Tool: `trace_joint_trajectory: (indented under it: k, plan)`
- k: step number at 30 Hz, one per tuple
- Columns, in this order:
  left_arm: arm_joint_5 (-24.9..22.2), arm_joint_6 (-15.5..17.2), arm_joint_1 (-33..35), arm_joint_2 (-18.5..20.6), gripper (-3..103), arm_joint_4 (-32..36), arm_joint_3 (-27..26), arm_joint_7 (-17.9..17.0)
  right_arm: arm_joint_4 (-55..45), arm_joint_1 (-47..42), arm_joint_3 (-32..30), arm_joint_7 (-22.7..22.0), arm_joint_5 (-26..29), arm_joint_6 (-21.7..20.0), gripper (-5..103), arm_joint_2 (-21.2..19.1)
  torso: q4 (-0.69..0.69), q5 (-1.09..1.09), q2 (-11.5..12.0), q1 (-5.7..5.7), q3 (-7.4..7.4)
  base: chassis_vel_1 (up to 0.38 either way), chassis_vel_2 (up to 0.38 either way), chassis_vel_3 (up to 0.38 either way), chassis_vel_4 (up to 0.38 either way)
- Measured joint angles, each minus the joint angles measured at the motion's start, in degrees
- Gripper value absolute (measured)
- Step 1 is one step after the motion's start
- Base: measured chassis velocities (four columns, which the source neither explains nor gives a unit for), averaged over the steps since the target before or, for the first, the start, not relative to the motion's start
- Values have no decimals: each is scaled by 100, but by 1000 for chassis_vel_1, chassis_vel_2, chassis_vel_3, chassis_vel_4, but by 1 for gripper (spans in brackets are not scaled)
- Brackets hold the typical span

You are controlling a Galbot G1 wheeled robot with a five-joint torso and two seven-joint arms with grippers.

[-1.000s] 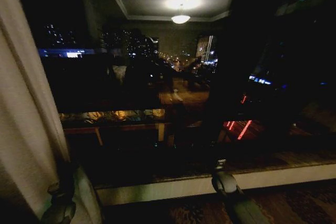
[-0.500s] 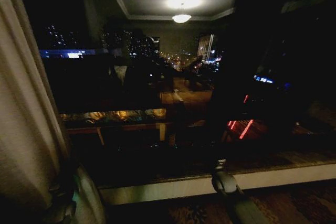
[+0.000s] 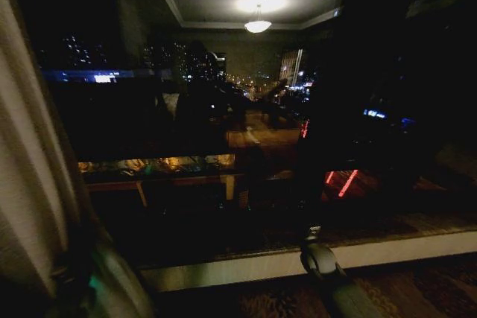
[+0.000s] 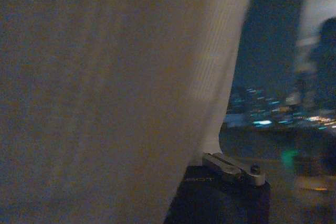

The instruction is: Open the curtains by pulling them apart, changing their state from closed to fully open.

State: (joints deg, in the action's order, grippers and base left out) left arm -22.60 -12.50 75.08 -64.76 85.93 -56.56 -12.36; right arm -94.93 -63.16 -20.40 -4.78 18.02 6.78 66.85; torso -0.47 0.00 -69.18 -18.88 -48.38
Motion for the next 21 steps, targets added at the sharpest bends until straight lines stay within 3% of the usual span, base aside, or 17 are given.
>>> trace_joint_trajectory:
  k: [1,2,5,11,17,21]
  plan:
    - [-43,-80,-121,341,0,-482,-208,-38,-1,0,0,0,0,0,100,1,1,-4,0,0,0,0,0,0,0]
    - [-43,-80,-121,341,0,-482,-208,-38,-1,0,0,0,0,0,100,1,1,-4,0,0,0,0,0,0,0]
    - [-183,-162,-332,882,0,-1270,-456,-98,0,0,1,1,0,0,100,1,3,-3,0,0,0,0,0,0,0]
    - [-201,-278,-579,1399,0,-2149,-853,-97,0,0,0,0,0,0,100,1,2,-2,0,0,0,0,0,0,0]
    - [21,-415,-642,1616,0,-2705,-1044,-129,0,0,0,0,0,0,100,1,3,-2,0,0,0,0,0,0,0]
    - [74,-447,-596,1558,0,-2641,-1035,-127,0,0,0,0,0,0,100,1,3,-1,0,0,0,0,0,0,0]
